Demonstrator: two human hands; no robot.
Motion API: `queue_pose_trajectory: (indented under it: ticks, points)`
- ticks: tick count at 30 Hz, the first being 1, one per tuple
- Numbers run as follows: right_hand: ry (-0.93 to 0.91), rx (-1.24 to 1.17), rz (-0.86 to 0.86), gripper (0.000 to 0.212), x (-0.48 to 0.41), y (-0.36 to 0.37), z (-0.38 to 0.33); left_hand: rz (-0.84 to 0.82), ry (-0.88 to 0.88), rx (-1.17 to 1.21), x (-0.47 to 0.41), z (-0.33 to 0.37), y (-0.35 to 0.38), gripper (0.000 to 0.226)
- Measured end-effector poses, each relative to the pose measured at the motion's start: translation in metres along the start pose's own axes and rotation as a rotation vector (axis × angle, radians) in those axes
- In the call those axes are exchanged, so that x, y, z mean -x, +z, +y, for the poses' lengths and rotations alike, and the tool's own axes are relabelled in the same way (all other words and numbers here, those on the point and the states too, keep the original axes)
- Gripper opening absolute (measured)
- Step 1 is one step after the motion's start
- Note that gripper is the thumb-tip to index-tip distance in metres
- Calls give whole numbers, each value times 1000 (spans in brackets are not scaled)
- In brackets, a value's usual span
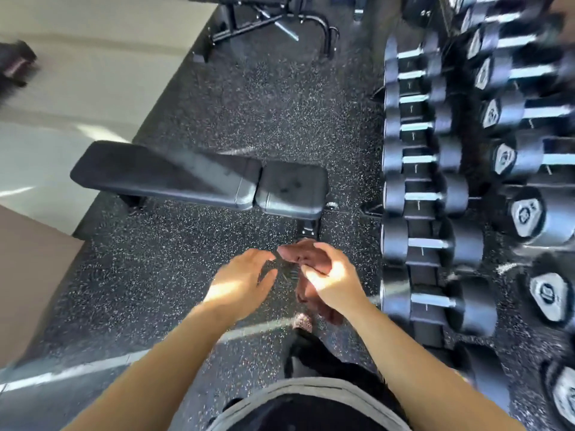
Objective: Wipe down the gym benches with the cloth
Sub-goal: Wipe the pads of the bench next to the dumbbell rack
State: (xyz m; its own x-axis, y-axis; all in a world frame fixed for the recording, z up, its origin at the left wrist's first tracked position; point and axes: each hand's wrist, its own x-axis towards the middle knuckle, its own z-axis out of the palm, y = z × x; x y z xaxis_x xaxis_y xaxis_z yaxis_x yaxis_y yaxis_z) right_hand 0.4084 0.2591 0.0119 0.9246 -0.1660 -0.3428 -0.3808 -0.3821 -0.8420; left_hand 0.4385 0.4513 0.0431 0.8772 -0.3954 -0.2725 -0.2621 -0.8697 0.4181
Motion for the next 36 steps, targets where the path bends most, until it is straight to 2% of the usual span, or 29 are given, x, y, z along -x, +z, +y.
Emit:
queue_pose_trajectory:
  ticks: [5, 11, 16, 24, 29, 32, 36]
  points:
    - [-16, 40, 11, 39, -74, -22, -22, -4, 33, -41, -79, 1, -30, 39]
    - [10, -37, 29, 37, -130, -26, -40, -43, 55, -32, -139, -16, -47, 38]
    - [68, -49, 46, 42, -171, -20, -52, -99, 152, -47, -200, -33, -64, 38]
    - [156, -91, 231, 43, -240, -9, -63, -216, 342, -109, -304, -62, -78, 36]
    - [242, -47, 374, 48, -304, 11, -8, -246, 396, -147, -377, -81, -39, 33]
    - [238, -38, 465, 50, -349, 30, 45, -219, 420, -171, -424, -98, 12, 33]
    - [210, -4, 503, 47, -417, 57, 124, -184, 414, -166, -491, -129, 95, 33]
